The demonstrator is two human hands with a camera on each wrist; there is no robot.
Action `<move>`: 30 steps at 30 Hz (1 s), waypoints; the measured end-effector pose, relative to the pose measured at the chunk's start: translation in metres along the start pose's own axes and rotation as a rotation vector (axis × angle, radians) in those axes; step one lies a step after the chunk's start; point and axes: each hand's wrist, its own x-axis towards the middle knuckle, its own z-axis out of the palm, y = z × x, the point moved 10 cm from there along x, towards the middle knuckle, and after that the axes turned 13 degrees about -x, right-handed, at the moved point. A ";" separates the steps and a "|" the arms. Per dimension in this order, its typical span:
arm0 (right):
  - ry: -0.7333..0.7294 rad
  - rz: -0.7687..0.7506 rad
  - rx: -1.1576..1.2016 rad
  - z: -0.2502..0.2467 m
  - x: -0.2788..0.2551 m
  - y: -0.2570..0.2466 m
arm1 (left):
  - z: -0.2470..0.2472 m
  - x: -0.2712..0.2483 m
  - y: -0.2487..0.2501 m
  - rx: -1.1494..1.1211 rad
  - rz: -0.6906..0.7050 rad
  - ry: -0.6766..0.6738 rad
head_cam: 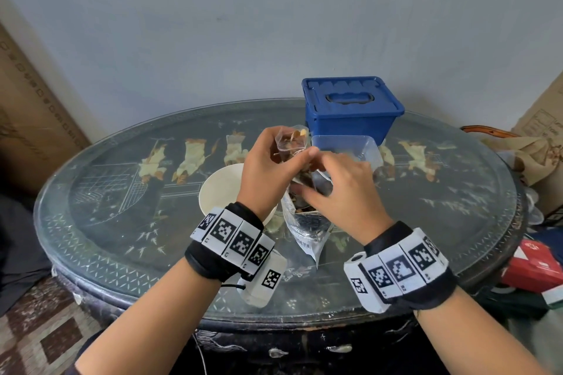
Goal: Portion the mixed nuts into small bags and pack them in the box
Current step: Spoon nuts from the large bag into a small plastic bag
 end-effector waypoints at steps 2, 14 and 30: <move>0.022 0.060 0.194 0.000 0.004 0.004 | 0.002 0.001 0.003 -0.010 0.001 -0.017; -0.106 0.199 0.403 0.016 0.019 0.016 | -0.014 0.004 0.004 0.008 0.053 0.089; 0.129 0.168 0.435 -0.013 0.028 0.011 | 0.004 0.001 0.023 0.244 0.227 -0.031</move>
